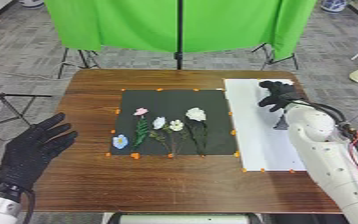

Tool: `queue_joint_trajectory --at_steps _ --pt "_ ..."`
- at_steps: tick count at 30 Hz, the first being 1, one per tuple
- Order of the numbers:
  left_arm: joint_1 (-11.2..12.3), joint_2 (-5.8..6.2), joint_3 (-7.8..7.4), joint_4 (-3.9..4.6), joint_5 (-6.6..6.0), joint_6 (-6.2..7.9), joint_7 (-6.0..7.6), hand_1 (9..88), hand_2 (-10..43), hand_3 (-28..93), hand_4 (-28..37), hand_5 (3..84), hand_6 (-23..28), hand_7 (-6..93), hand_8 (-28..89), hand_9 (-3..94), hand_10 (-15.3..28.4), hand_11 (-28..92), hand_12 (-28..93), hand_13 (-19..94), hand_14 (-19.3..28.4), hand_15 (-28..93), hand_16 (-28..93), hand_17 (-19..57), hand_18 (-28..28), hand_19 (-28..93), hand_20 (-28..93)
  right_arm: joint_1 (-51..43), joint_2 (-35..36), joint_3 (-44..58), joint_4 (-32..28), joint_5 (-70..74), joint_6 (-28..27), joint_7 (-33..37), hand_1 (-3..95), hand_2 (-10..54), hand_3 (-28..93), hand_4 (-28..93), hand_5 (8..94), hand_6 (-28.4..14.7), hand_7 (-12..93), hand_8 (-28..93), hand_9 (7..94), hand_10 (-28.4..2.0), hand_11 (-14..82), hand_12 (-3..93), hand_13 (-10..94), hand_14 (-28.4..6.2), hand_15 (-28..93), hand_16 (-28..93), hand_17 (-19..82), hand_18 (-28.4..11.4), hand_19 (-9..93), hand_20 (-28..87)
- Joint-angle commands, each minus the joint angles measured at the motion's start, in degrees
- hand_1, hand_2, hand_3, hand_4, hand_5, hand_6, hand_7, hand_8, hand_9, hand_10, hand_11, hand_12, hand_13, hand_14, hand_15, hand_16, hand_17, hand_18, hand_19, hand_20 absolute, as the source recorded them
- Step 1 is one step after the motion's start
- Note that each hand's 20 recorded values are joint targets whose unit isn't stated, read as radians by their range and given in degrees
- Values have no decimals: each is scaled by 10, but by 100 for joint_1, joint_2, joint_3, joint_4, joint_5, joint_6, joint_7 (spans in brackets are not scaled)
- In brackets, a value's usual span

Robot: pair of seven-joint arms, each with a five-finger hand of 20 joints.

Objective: Arrange flowers

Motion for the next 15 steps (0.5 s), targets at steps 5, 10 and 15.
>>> queue_joint_trajectory --at_steps 5,10,15 --pt "15 -45 36 58 -22 -41 -70 251 -18 712 -261 382 29 201 -96 325 132 278 128 273 164 367 -16 -79 228 487 45 75 12 -160 153 -195 627 65 500 -88 768 -281 602 11 354 -144 762 -46 135 310 805 -3 268 294 451 -82 582 201" --pt "30 -72 14 47 -15 -59 -78 251 -17 711 -260 382 30 200 -95 325 132 277 126 273 164 366 -16 -79 228 487 45 -46 50 -89 58 -357 527 -177 566 -92 797 -282 702 -1 457 -121 862 -37 145 412 881 12 324 348 447 -56 872 34" --pt "38 -82 10 40 -8 -56 -60 252 -17 710 -259 382 30 198 -95 324 133 277 127 273 164 365 -16 -79 228 487 44 -187 203 -223 -162 -57 1151 -252 553 -95 845 -283 740 -6 456 -141 881 -41 159 424 894 14 344 376 448 -57 922 22"
